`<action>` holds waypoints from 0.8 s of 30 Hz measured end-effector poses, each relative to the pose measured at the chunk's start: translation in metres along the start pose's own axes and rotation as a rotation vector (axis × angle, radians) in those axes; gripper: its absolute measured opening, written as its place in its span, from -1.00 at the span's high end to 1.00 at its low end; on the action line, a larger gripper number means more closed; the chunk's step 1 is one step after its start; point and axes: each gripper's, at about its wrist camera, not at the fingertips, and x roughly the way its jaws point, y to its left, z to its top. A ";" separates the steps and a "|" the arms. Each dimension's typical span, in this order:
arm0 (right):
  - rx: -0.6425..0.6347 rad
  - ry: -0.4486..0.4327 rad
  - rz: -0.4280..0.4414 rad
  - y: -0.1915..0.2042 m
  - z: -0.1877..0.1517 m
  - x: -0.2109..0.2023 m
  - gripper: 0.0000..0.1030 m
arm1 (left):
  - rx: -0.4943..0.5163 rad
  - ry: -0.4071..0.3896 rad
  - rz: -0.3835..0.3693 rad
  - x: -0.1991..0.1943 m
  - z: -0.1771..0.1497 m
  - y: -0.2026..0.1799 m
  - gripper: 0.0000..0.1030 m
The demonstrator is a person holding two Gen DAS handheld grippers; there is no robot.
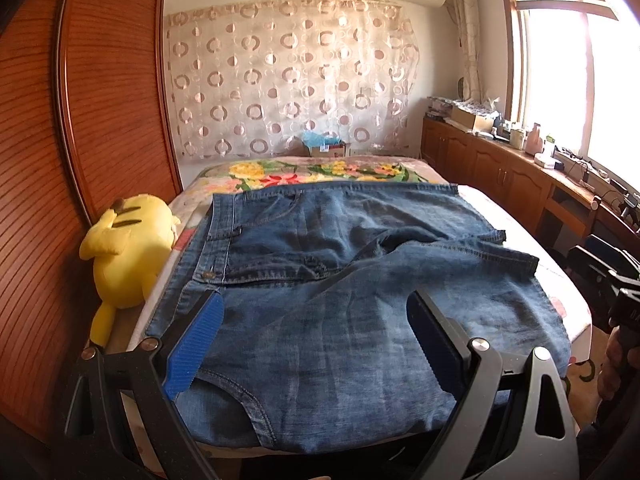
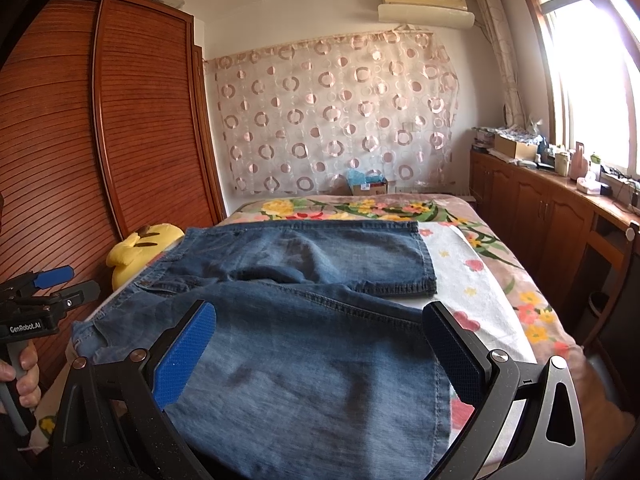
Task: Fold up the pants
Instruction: 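Lower both tools to the jeans, right tool toward a leg hem, left toward waistband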
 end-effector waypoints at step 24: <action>0.016 0.165 -0.099 -0.021 0.001 0.015 -0.78 | -0.057 0.127 0.061 0.051 -0.046 0.072 -0.80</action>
